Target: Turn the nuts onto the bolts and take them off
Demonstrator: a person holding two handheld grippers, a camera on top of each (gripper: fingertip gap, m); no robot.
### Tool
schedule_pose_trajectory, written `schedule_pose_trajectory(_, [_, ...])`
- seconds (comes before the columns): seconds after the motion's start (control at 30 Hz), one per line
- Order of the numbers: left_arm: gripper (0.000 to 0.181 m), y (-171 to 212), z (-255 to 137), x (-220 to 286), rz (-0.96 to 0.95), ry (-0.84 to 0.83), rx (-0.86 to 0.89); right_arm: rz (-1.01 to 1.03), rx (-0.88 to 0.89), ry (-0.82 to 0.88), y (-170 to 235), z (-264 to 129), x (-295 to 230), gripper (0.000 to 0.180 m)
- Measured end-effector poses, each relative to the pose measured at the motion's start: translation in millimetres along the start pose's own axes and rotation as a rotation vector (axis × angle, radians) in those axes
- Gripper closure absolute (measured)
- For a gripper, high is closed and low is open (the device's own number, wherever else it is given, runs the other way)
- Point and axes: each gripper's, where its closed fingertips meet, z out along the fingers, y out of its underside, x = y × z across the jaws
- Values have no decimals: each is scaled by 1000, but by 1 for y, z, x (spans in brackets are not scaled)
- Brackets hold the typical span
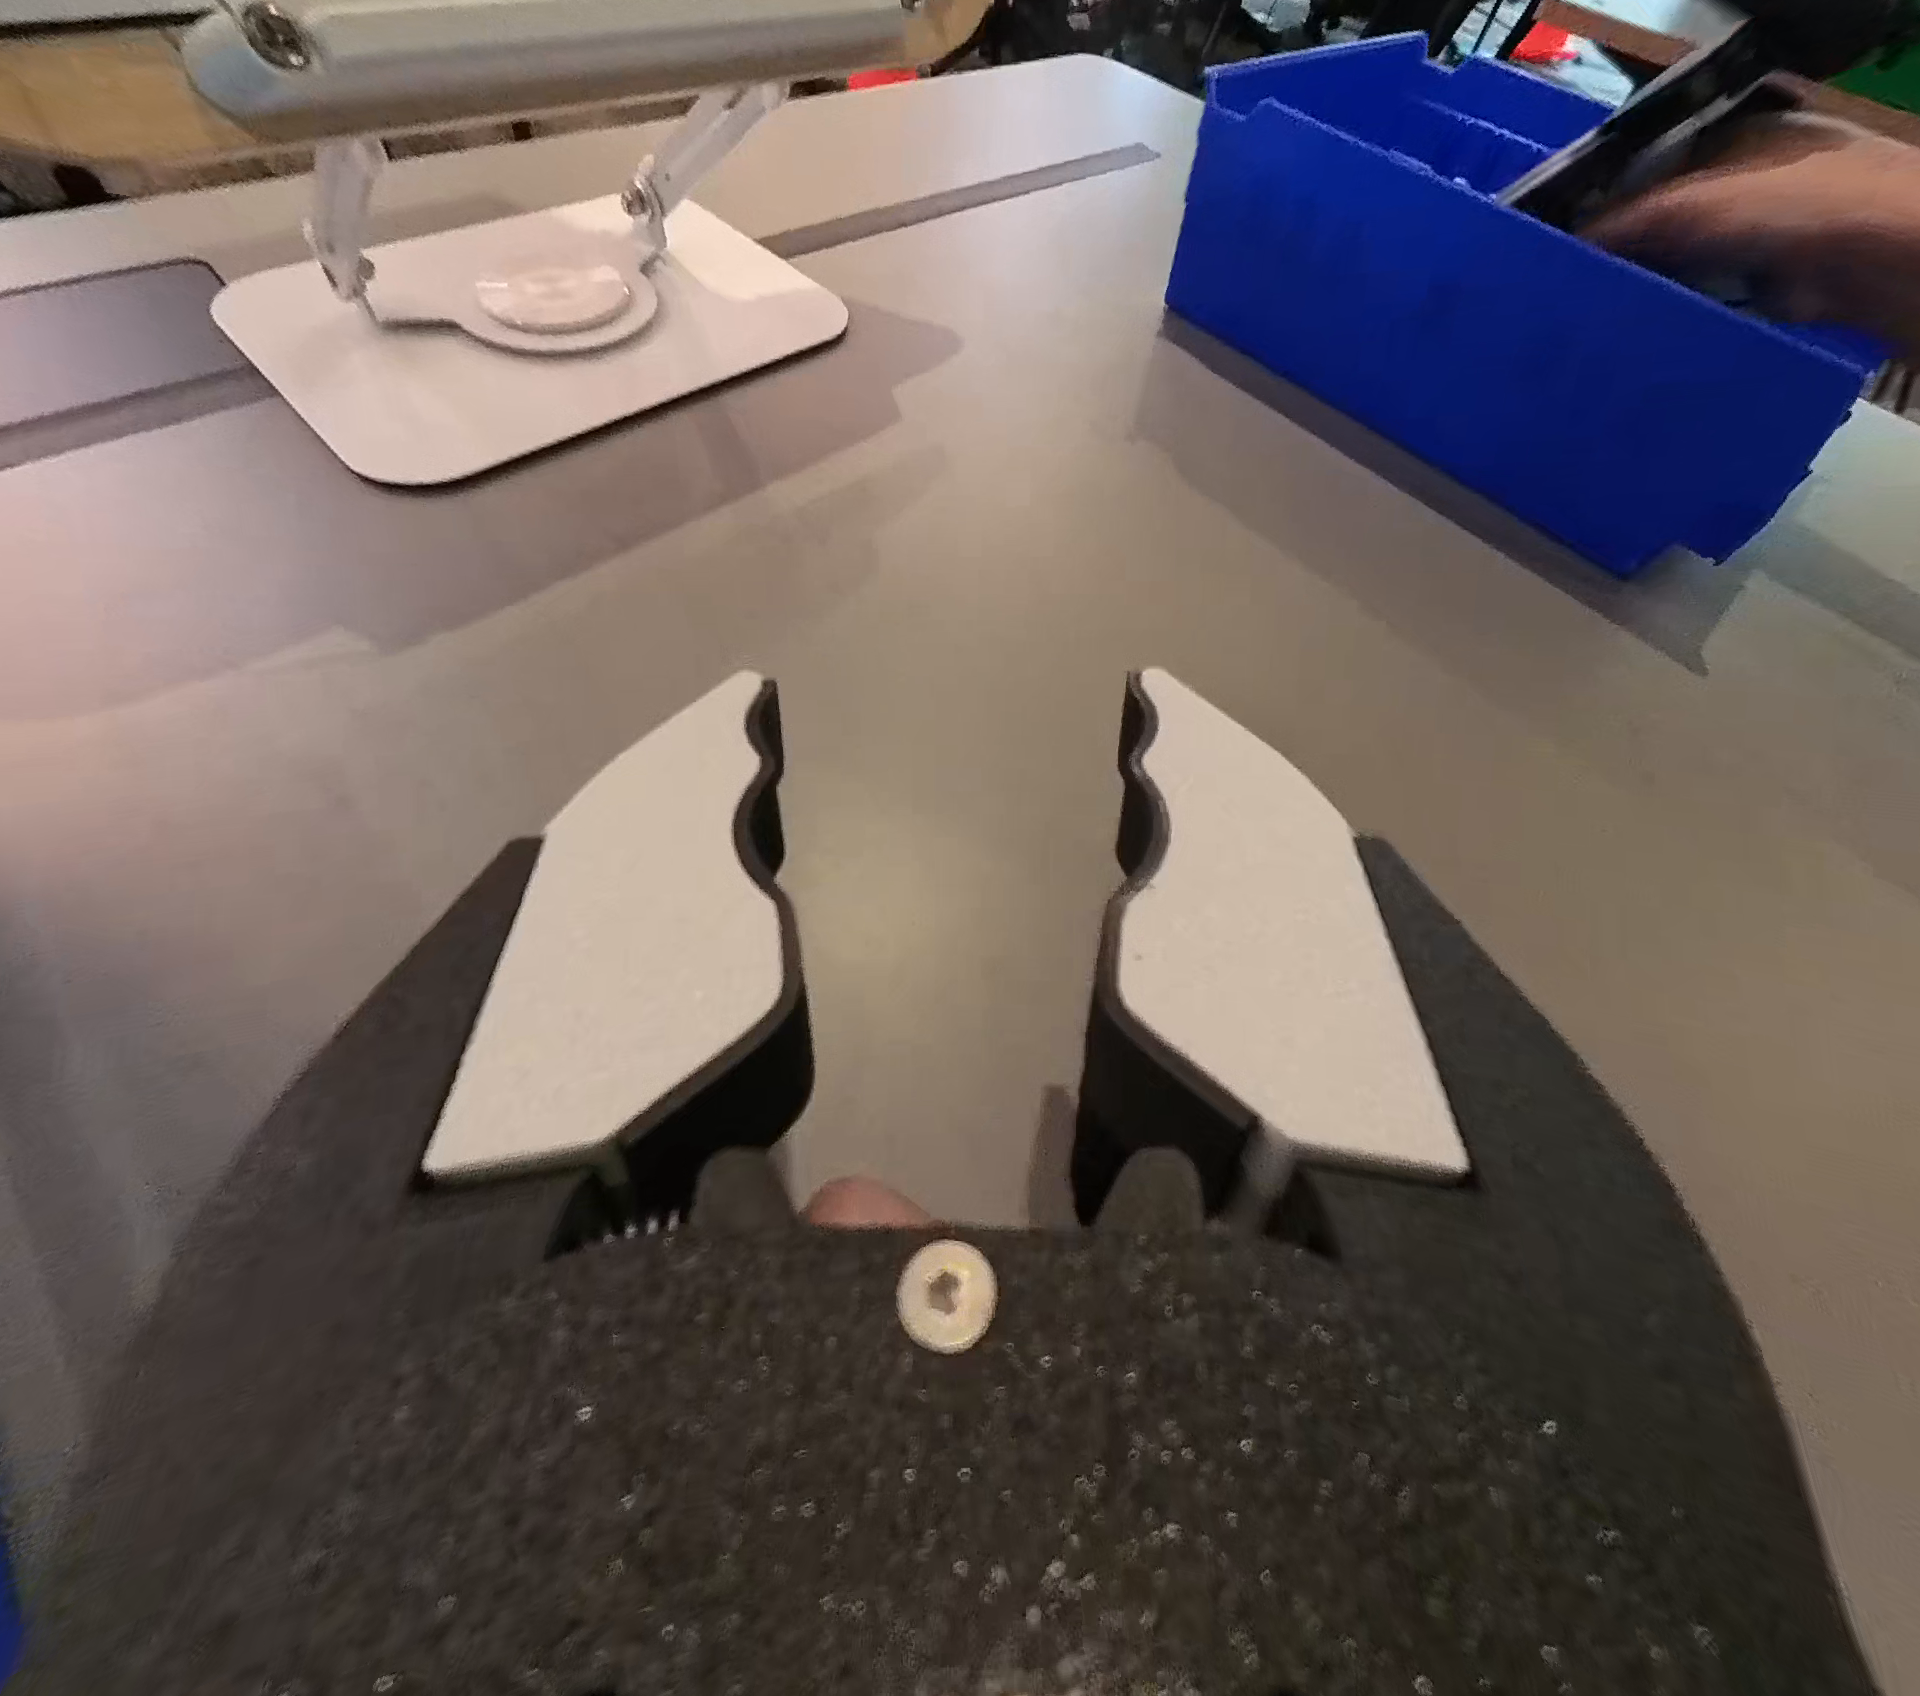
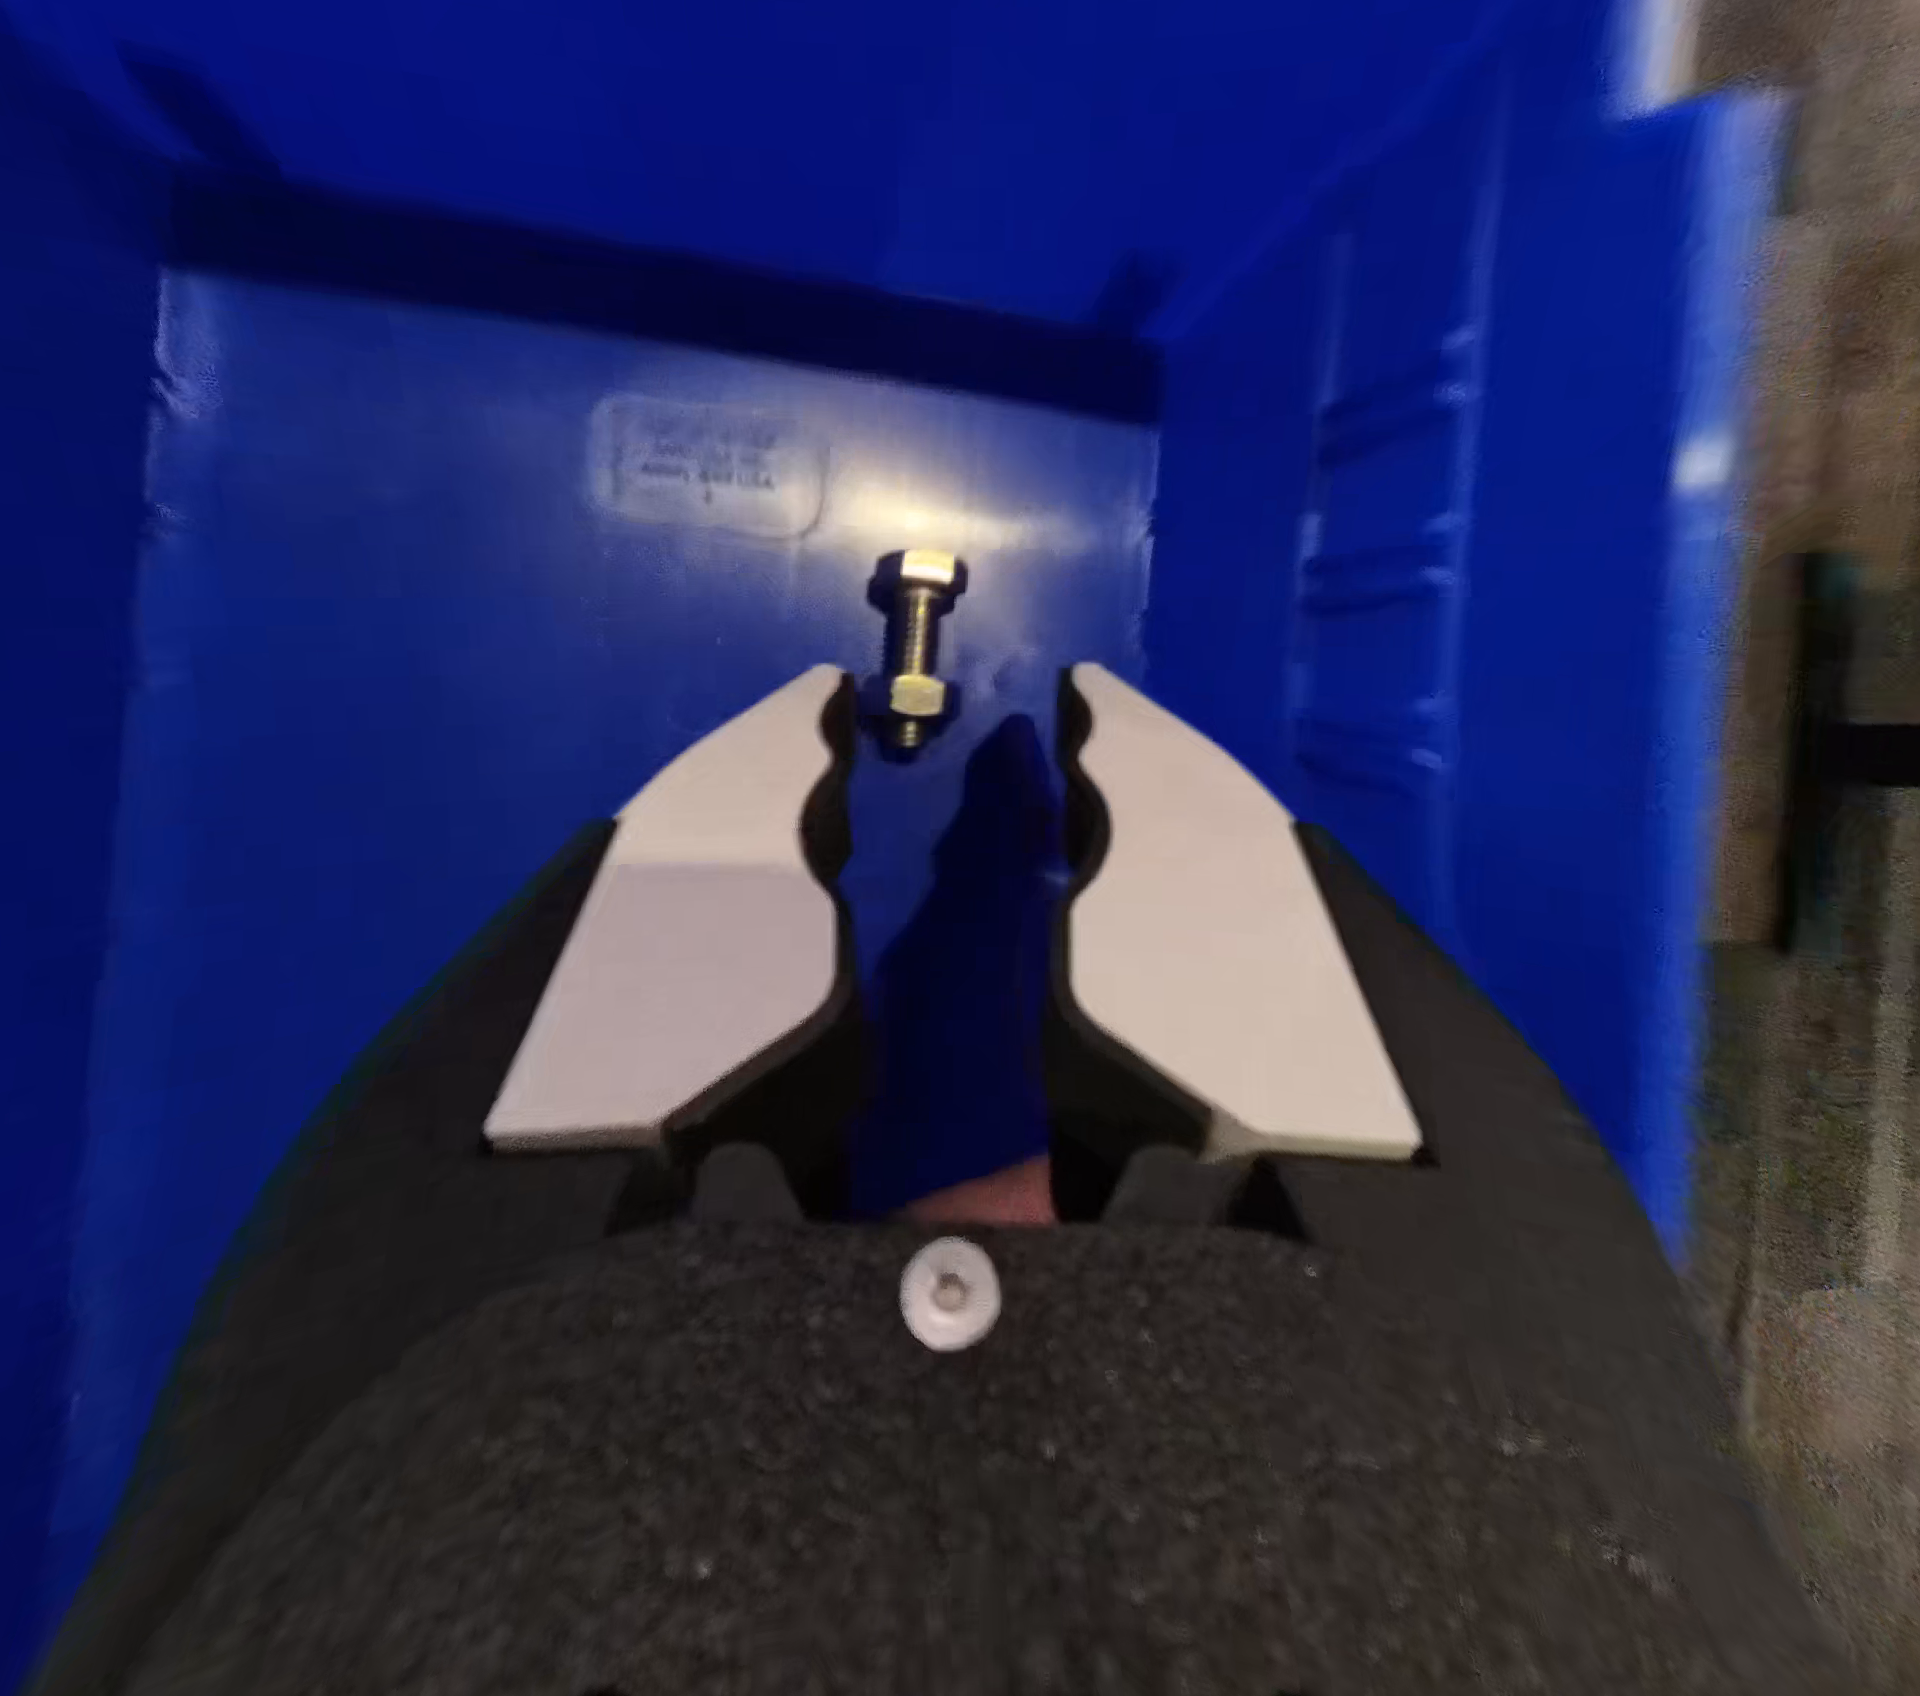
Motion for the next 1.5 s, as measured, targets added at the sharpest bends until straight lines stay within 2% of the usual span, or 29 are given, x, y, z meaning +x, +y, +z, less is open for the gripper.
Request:
schedule_pose_trajectory(0.07, [110, 6, 3, 2, -21, 23, -39, -18, 148, 66, -21, -35, -5, 130])
schedule_pose_trajectory(0.17, [107, 10, 7, 1, -9, 13, -56, -71, 513, 39, -65, -125, -60, 130])
schedule_pose_trajectory(0.27, [103, 14, 11, 3, 22, -7, -84, -135, 760, -249, -76, -200, -171, 135])
schedule_pose_trajectory(0.33, [105, 14, 12, 4, 22, -28, -80, -170, 798, -475, -66, -216, -245, 136])
schedule_pose_trajectory(0.43, [104, 18, 15, 4, 30, -53, -95, -196, 713, -686, -36, -186, -329, 133])
schedule_pose_trajectory(0.53, [105, 22, 17, 1, 47, -87, -103, -162, 663, -740, -19, -152, -360, 134])
schedule_pose_trajectory(0.57, [105, 23, 18, -1, 55, -103, -104, -170, 632, -763, -17, -152, -364, 129])
schedule_pose_trajectory(0.67, [107, 23, 20, -2, 63, -117, -98, -196, 743, -644, -25, -162, -344, 140])
schedule_pose_trajectory(0.7, [108, 24, 22, 0, 66, -107, -106, -208, 748, -625, -23, -159, -341, 139])
schedule_pose_trajectory(0.8, [110, 23, 25, 6, 77, -100, -106, -235, 641, -604, -9, -134, -340, 135])
schedule_pose_trajectory(1.03, [116, 13, 15, 19, 7, -45, -84, -252, 608, -607, -4, -128, -344, 135])
schedule_pose_trajectory(1.17, [111, -29, -43, 26, 104, -50, -76, -231, 605, -635, -4, -130, -344, 136])
schedule_pose_trajectory(1.27, [113, -70, -113, -8, 202, -166, -133, -217, 581, -698, -3, -131, -349, 138])
schedule_pose_trajectory(1.3, [115, -72, -134, -24, 225, -186, -204, -214, 577, -709, -2, -132, -350, 138])
schedule_pose_trajectory(1.4, [114, -39, -178, -89, 272, -297, -507, -233, 588, -697, -3, -133, -351, 139])
schedule_pose_trajectory(1.5, [110, 27, -181, -134, 191, -258, -742, -249, 585, -700, -2, -134, -355, 139])
